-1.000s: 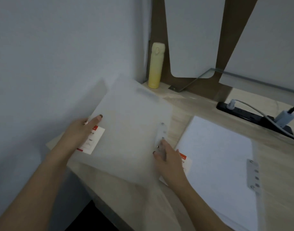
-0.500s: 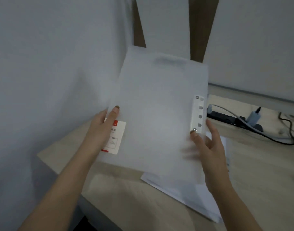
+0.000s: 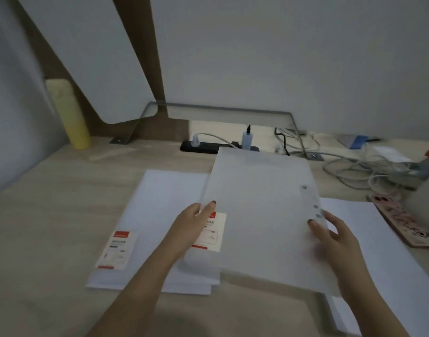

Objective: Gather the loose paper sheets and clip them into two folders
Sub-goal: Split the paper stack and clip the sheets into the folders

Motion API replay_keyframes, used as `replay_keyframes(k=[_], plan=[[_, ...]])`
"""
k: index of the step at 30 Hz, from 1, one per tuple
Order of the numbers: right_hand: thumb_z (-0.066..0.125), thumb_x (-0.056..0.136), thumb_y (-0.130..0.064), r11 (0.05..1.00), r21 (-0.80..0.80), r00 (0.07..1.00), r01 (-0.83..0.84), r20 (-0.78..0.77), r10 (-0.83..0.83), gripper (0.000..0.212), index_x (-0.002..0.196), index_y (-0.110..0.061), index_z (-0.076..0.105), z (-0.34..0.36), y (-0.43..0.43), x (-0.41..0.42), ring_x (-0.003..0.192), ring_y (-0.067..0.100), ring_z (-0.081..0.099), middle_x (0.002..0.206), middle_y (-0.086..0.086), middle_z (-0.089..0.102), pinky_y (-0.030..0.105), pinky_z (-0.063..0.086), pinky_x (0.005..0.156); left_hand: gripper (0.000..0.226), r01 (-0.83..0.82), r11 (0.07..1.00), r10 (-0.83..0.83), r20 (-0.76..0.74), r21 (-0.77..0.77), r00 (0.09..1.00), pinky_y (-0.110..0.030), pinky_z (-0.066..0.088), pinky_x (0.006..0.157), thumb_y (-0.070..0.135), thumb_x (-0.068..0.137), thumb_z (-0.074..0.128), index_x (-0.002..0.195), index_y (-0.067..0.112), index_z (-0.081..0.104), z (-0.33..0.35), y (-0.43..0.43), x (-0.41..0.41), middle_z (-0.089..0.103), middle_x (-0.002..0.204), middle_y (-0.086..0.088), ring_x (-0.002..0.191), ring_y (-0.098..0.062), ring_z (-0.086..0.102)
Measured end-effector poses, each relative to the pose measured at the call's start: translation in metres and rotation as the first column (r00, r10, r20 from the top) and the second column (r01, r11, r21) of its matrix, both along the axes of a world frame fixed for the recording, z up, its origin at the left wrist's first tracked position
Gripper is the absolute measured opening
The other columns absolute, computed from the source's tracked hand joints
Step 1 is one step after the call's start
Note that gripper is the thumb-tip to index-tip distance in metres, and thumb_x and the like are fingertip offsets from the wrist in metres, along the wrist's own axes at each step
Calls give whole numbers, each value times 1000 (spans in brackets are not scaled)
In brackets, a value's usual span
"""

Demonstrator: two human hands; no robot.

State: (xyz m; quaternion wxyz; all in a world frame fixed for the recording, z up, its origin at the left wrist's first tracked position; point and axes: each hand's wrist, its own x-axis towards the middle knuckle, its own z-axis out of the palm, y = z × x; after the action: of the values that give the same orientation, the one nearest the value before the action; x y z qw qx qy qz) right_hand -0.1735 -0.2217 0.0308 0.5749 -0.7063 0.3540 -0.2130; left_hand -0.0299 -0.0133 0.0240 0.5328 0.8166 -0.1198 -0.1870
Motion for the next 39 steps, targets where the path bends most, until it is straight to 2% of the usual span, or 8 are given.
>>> replay_keyframes(k=[5,8,18,24,29,32,36,39], plan=[[56,91,-21,1000,21,995,21,-96,-19,32,123,-16,54,-9,-25,-17,65,25,55,81,9,61,31,46,56,50,141,914,-256,271,379,928,-29,2,118,42,100,15,144,24,31,-47,-10,2,20,157,4,146,-10,7],[55,91,-22,1000,14,991,18,-131,-16,33,124,-18,53,-13,-33,-20,67,27,56,81,10,62,33,47,58,98,72,830,-355,425,553,833,-28,-9,115,76,66,-26,147,38,13,-71,-5,6,0,158,11,146,-8,-7],[53,92,-26,997,-29,967,-76,-247,67,39,130,-18,47,-19,-40,-18,77,22,61,87,7,63,34,46,65,111,-30,730,-324,384,683,864,-28,-12,115,87,46,-28,146,42,-4,-77,32,31,-11,157,13,140,-2,-17],[54,91,-16,964,-174,940,-202,-310,141,36,127,-12,54,-24,-28,-5,103,35,59,107,13,65,41,45,82,71,-21,719,-315,353,695,881,-32,-12,117,71,84,4,146,40,-5,-72,37,27,-14,157,10,143,-7,-18],[54,91,-30,971,-99,972,-218,-112,207,40,130,-25,51,1,-12,4,106,10,60,119,-6,64,24,46,84,84,99,846,-300,315,524,901,-27,-13,115,82,76,5,146,38,16,-66,33,12,-2,154,19,141,2,-11],[62,59,-72,932,100,936,-348,84,341,93,137,-24,45,31,-10,17,93,-5,66,94,-26,71,37,45,100,79,183,911,-297,280,370,913,-20,-11,112,77,80,17,146,33,22,-60,25,-7,8,146,26,136,10,-3],[35,97,-36,845,230,851,-483,349,391,39,130,-26,54,63,20,33,90,-3,68,133,3,58,42,40,106,34,143,989,-144,21,25,989,-6,32,92,41,96,41,129,35,42,-35,17,-22,39,125,25,119,4,40],[30,83,-61,780,243,772,-577,474,424,53,118,-37,63,56,49,50,114,11,61,124,-8,64,42,40,106,33,39,977,-70,-145,-208,987,-19,45,86,46,89,45,115,29,56,-6,22,-9,59,114,14,111,-7,56]])
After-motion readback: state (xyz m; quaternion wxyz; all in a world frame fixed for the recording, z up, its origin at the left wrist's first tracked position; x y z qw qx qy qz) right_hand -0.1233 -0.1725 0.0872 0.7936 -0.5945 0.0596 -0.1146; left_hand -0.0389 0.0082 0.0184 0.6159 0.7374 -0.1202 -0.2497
